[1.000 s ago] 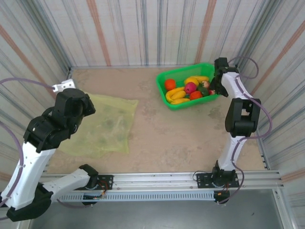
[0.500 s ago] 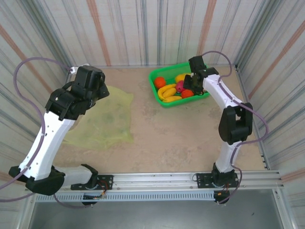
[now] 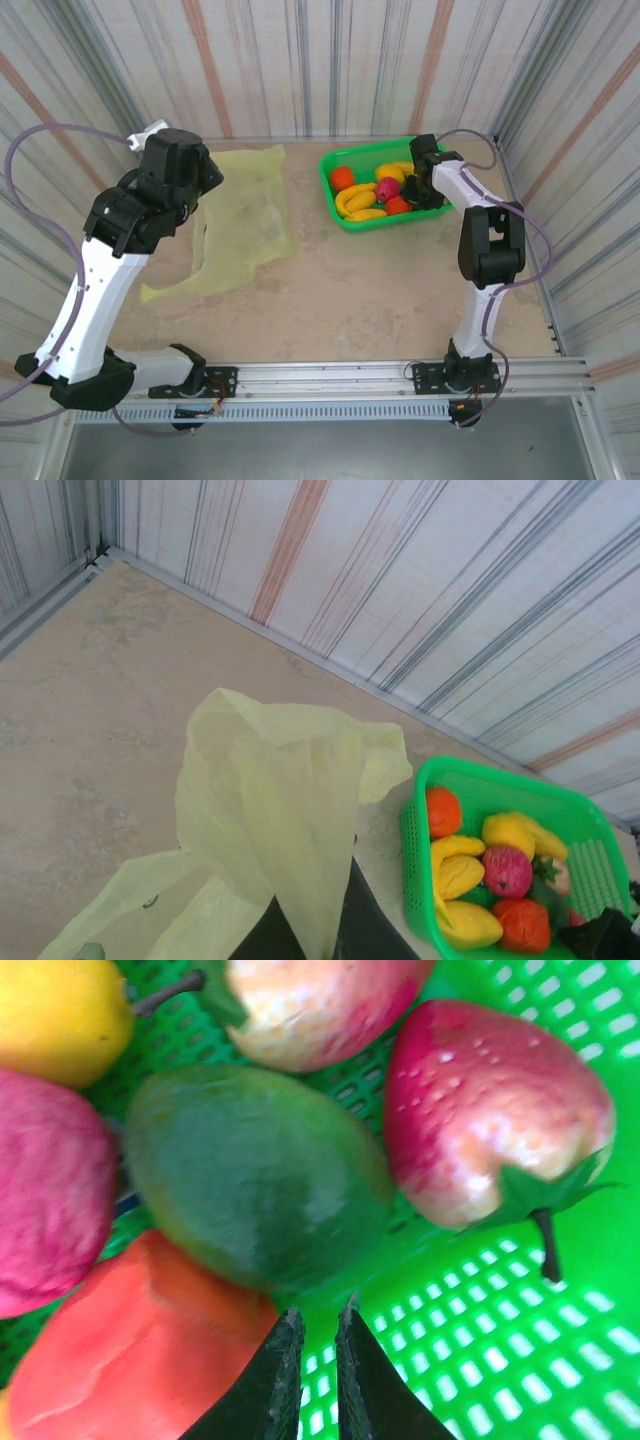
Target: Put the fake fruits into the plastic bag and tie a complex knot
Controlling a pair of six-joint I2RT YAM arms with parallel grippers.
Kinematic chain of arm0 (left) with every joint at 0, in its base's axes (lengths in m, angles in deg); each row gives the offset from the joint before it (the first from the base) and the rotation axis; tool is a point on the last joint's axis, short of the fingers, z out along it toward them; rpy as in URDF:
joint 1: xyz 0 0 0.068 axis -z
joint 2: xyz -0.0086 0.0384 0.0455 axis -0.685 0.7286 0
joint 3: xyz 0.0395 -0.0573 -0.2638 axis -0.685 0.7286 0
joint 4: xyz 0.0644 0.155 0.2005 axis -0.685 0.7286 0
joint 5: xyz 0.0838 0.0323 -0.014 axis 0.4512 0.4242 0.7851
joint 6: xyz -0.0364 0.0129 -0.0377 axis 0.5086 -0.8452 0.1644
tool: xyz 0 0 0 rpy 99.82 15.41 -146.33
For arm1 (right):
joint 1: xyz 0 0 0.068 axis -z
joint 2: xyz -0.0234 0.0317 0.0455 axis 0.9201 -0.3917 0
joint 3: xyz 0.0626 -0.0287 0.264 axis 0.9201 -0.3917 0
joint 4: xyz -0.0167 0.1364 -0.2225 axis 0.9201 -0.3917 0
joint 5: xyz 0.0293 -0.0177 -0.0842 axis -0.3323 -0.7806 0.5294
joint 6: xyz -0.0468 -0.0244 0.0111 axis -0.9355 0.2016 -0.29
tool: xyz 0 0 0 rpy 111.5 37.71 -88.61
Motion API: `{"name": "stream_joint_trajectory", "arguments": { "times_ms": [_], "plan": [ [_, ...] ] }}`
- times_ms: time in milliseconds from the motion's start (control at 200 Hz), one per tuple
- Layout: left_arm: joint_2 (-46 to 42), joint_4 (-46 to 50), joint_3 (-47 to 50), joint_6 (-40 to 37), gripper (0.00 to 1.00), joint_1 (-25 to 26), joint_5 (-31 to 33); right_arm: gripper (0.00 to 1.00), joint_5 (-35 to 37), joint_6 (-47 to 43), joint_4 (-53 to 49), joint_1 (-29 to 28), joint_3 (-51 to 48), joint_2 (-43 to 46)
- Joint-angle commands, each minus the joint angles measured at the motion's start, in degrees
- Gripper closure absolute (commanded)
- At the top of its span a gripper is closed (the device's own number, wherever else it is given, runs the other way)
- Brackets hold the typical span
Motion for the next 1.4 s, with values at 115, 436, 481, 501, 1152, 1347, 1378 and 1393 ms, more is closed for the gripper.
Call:
{"name": "stream_joint_trajectory", "arguments": {
  "times_ms": [115, 436, 481, 501, 1152, 1347, 1378, 1393],
  "plan": [
    [-2.5, -2.4, 3.2, 4.4, 1.0, -0.4, 1.2, 0.71, 0.5, -5.4, -2.4, -4.0, -3.3, 12.7],
    [-5.6, -5.7, 8.2, 5.5, 1.0, -0.4, -6.1, 0.18, -18.5, -7.7, 26.6, -33.2, -14.9, 28.4],
    [-6.2, -6.1, 8.6, 6.0, 1.0, -0.4, -6.7, 0.13, -18.6, -7.1, 29.8, -37.2, -14.6, 27.9],
    [-6.4, -6.4, 8.7, 6.2, 1.0, -0.4, -7.0, 0.12, -18.7, -6.9, 30.8, -38.7, -14.2, 27.6],
    [-14.6, -10.8, 12.6, -2.1, 1.0, -0.3, -21.0, 0.73, -9.4, -13.8, 24.6, -43.1, -4.7, 13.2],
    [-17.8, -10.6, 15.8, -17.8, 1.0, -0.3, -41.2, 1.0, -20.0, -15.6, 24.0, -35.0, -4.0, 15.5],
    [-18.2, -9.5, 16.1, -20.2, 1.0, -0.3, -42.3, 1.0, -23.0, -15.7, 23.2, -33.9, -3.3, 15.6],
    [-18.5, -8.8, 16.2, -21.2, 1.0, -0.2, -42.5, 1.0, -24.6, -15.8, 22.8, -33.6, -3.0, 15.6]
  ]
}}
